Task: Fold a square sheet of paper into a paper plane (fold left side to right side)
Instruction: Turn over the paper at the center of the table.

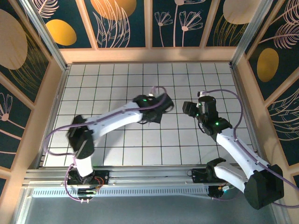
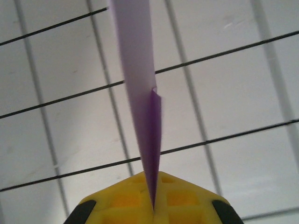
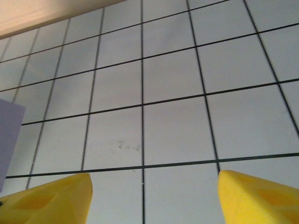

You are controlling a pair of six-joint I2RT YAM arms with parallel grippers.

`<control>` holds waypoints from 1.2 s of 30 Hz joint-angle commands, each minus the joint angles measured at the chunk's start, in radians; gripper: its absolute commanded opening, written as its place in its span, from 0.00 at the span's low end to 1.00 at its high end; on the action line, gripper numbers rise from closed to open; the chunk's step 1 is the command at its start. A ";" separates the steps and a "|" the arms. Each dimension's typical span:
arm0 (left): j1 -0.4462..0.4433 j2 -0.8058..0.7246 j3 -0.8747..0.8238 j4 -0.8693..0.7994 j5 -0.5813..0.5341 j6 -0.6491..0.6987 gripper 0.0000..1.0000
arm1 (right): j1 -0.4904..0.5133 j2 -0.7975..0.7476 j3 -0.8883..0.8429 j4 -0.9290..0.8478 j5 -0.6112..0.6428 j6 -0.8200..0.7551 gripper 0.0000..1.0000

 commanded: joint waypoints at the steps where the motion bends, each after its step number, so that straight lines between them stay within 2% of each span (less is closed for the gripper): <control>1: -0.046 0.113 0.093 -0.337 -0.256 -0.116 0.00 | -0.018 -0.033 0.009 -0.034 0.073 -0.040 0.74; 7: -0.079 0.214 0.079 -0.336 -0.216 -0.264 0.00 | -0.055 -0.079 -0.032 -0.017 0.037 -0.042 0.76; 12: -0.084 0.265 0.029 -0.235 -0.124 -0.274 0.03 | -0.087 -0.091 -0.051 -0.005 -0.018 -0.043 0.76; 17: -0.083 0.232 -0.056 0.067 0.072 -0.230 0.21 | -0.101 -0.091 -0.051 -0.016 -0.042 -0.049 0.77; 19: -0.080 0.226 -0.059 0.129 0.116 -0.219 0.33 | -0.109 -0.090 -0.049 -0.022 -0.061 -0.050 0.77; 23: -0.056 0.174 -0.085 0.275 0.215 -0.191 0.50 | -0.127 -0.091 -0.048 -0.028 -0.136 -0.041 0.77; 29: 0.032 -0.022 -0.307 0.607 0.403 -0.182 0.59 | -0.137 -0.071 -0.045 -0.026 -0.297 0.013 0.76; 32: 0.090 -0.135 -0.459 0.799 0.474 -0.182 0.61 | -0.136 -0.049 -0.059 0.006 -0.398 0.079 0.69; 36: 0.164 -0.267 -0.649 1.017 0.550 -0.200 0.62 | -0.136 0.013 -0.096 0.096 -0.567 0.195 0.49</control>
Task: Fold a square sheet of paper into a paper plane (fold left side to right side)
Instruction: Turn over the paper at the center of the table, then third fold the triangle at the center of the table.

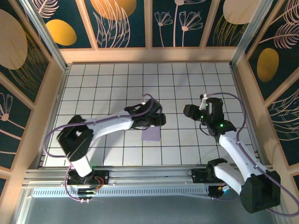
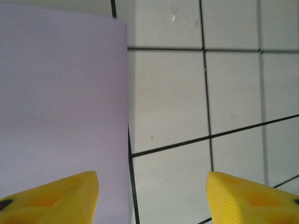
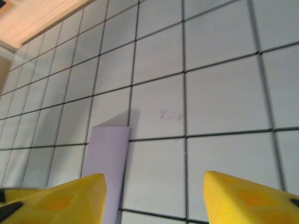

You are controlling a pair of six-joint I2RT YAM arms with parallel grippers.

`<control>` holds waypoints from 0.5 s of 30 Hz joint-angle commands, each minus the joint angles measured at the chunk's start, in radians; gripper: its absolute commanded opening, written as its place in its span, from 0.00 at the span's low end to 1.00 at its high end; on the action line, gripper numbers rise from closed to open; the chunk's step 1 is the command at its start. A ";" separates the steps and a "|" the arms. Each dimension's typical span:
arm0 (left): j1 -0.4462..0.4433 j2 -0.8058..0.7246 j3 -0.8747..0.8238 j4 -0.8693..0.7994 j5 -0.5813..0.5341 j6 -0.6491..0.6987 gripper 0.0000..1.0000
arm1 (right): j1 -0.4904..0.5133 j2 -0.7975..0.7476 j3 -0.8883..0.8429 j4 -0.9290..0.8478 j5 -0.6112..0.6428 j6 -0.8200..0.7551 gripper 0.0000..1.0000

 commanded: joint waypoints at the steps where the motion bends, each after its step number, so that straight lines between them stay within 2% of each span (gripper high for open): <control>1: 0.050 -0.083 -0.132 0.272 0.116 -0.022 0.63 | -0.003 0.058 -0.047 0.105 -0.198 0.132 0.43; 6: 0.179 -0.190 -0.351 0.492 0.199 -0.083 0.65 | 0.054 0.192 -0.094 0.234 -0.308 0.244 0.23; 10: 0.262 -0.235 -0.456 0.590 0.245 -0.106 0.66 | 0.157 0.314 -0.066 0.264 -0.297 0.268 0.12; 15: 0.296 -0.233 -0.531 0.671 0.281 -0.134 0.66 | 0.239 0.460 -0.028 0.328 -0.284 0.293 0.00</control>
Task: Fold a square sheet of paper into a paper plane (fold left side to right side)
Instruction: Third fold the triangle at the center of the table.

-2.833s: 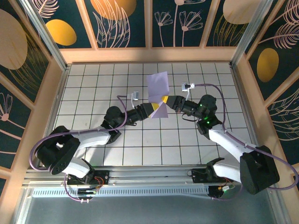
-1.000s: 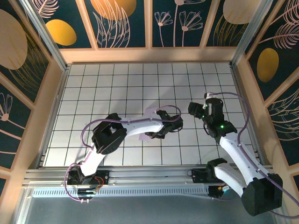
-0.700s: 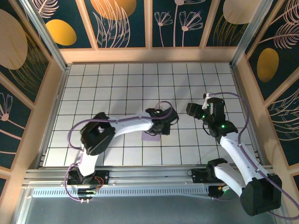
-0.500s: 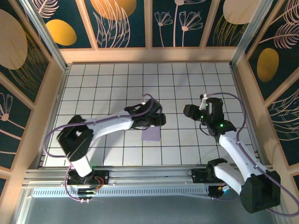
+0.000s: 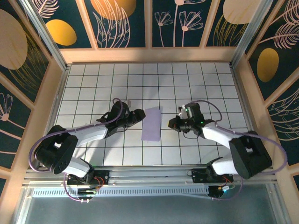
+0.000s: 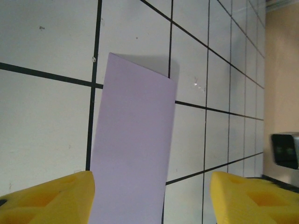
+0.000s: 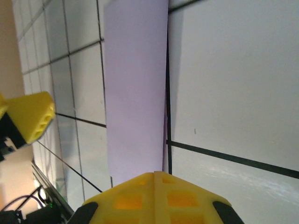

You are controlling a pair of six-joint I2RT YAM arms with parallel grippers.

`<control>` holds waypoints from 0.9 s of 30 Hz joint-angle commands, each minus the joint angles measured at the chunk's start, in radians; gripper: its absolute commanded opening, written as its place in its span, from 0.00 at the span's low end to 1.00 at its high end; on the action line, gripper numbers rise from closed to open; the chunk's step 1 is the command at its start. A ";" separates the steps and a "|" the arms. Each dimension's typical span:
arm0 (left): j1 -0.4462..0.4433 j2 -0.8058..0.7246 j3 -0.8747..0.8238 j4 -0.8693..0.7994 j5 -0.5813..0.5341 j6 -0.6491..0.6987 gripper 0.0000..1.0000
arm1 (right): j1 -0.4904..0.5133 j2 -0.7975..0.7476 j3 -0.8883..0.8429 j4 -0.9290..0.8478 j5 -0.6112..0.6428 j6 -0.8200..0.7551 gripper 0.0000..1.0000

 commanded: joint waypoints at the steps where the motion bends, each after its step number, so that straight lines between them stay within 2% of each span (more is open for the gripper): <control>1: 0.006 -0.009 -0.029 0.105 0.050 -0.026 0.66 | 0.035 0.069 0.048 0.085 -0.006 0.034 0.00; 9: 0.007 0.031 -0.005 -0.017 0.021 0.036 0.65 | 0.073 0.249 0.138 0.105 0.013 0.006 0.00; 18: 0.006 0.054 0.007 -0.057 0.023 0.057 0.65 | 0.091 0.342 0.174 0.068 0.036 -0.034 0.00; 27: 0.006 0.116 0.024 -0.075 0.095 0.087 0.53 | 0.090 0.380 0.221 -0.092 0.127 -0.146 0.00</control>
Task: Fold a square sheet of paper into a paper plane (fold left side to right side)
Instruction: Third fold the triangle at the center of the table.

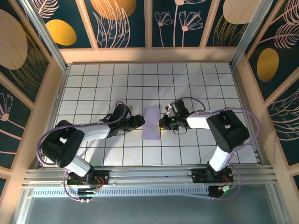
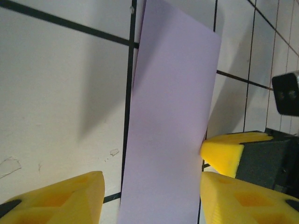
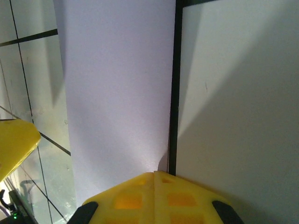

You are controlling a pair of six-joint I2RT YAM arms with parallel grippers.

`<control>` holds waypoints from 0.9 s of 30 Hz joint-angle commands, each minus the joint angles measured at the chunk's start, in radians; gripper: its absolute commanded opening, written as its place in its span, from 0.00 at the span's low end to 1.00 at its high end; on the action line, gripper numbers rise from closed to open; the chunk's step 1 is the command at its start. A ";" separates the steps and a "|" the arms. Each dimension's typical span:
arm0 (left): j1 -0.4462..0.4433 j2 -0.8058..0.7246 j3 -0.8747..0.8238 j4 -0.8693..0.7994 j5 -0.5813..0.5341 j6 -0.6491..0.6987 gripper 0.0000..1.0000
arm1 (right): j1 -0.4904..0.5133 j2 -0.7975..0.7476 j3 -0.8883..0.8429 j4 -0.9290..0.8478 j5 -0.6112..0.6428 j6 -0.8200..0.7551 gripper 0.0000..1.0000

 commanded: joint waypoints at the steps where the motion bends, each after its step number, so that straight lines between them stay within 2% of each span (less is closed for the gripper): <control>1: 0.005 0.027 0.023 -0.015 0.051 0.027 0.52 | 0.004 0.039 0.021 -0.115 0.092 -0.079 0.00; 7: -0.001 0.071 0.037 0.003 0.096 0.031 0.44 | 0.005 0.036 0.040 -0.139 0.115 -0.110 0.00; 27: -0.035 0.171 0.103 -0.007 0.108 0.045 0.40 | 0.004 0.033 0.043 -0.139 0.110 -0.117 0.00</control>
